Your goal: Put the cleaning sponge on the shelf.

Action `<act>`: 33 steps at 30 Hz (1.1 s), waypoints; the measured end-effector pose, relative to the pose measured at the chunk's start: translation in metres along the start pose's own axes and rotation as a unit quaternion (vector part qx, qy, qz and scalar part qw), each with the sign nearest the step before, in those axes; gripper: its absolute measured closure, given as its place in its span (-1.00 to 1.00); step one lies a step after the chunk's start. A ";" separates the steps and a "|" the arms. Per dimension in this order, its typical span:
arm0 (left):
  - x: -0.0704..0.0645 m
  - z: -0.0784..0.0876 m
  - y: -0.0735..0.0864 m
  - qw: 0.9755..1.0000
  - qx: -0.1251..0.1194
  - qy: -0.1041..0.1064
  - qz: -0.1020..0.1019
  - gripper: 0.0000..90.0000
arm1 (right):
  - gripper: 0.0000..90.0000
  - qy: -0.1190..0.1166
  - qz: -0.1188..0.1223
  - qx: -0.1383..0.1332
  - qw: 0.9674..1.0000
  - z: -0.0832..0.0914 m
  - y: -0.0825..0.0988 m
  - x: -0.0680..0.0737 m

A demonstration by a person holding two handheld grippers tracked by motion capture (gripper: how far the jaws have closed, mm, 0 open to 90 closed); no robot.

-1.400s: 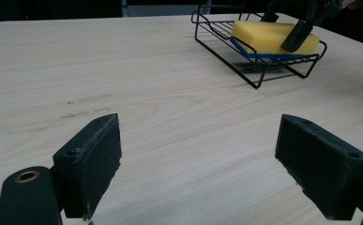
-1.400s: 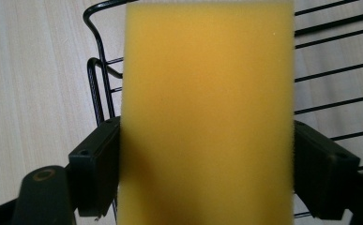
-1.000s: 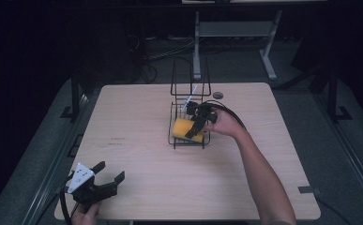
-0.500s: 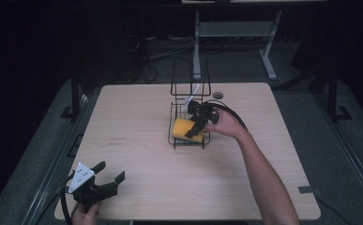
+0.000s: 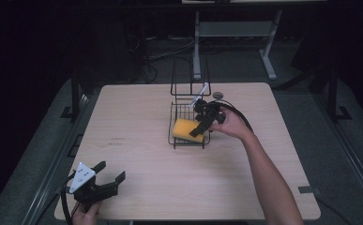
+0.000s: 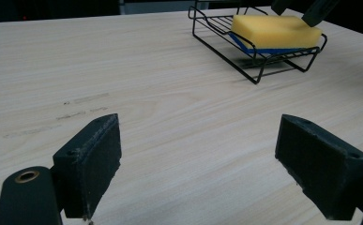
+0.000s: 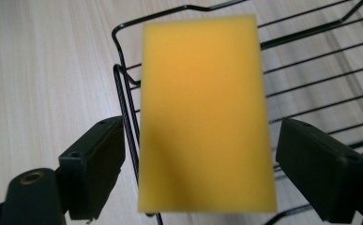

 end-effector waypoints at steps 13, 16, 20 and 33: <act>0.000 -0.002 0.000 1.000 0.004 0.000 -0.003 -0.69 | -0.65 0.002 -0.021 -0.003 1.000 0.009 0.015 -0.011; 0.000 -0.003 0.000 1.000 0.007 -0.001 -0.006 -0.69 | -0.65 0.011 -0.026 -0.005 1.000 0.015 0.018 -0.015; 0.000 -0.003 0.000 1.000 0.008 -0.001 -0.006 -0.69 | -0.64 0.011 -0.043 -0.012 0.999 0.021 0.028 -0.019; -0.001 -0.005 0.000 1.000 0.010 -0.003 -0.009 -0.69 | -0.61 0.034 -0.068 -0.010 0.997 0.040 0.067 -0.029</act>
Point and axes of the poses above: each handheld gripper's, and its own axes: z roughly backward along the jaws, y roughly out of its underside, x roughly to its left, the point moved 8 cm from there along -z, roughly forward along the jaws, and after that the axes turned 12 degrees about y, right-handed, at the moved point
